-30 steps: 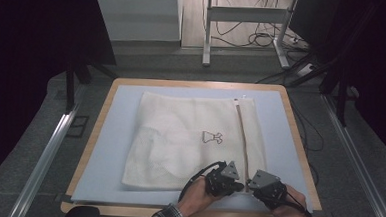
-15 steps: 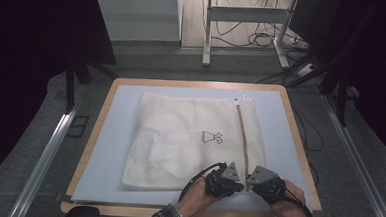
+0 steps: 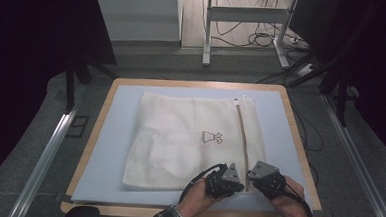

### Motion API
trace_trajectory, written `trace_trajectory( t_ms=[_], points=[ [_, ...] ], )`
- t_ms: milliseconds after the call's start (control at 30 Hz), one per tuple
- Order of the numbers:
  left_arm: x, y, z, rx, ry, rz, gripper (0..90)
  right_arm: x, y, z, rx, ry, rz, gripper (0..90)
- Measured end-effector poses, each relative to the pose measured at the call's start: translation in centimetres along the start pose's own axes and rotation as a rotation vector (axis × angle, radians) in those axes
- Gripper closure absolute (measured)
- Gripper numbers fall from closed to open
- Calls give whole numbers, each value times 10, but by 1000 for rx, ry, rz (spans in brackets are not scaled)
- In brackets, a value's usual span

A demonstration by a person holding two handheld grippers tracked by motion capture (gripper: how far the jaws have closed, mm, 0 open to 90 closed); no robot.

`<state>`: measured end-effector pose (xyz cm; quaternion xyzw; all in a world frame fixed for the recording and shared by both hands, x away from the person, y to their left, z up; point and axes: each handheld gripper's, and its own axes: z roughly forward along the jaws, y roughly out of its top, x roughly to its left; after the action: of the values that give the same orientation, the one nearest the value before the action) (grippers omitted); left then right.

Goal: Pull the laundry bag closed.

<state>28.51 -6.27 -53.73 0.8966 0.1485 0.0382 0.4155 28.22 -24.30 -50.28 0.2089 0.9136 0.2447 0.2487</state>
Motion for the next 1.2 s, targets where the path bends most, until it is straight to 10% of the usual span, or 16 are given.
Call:
trace_trajectory(
  t_ms=[1200],
  points=[
    [-1,0,0,-6,5,-2,898,-17,4,11,-2,-27,13,860]
  ],
)
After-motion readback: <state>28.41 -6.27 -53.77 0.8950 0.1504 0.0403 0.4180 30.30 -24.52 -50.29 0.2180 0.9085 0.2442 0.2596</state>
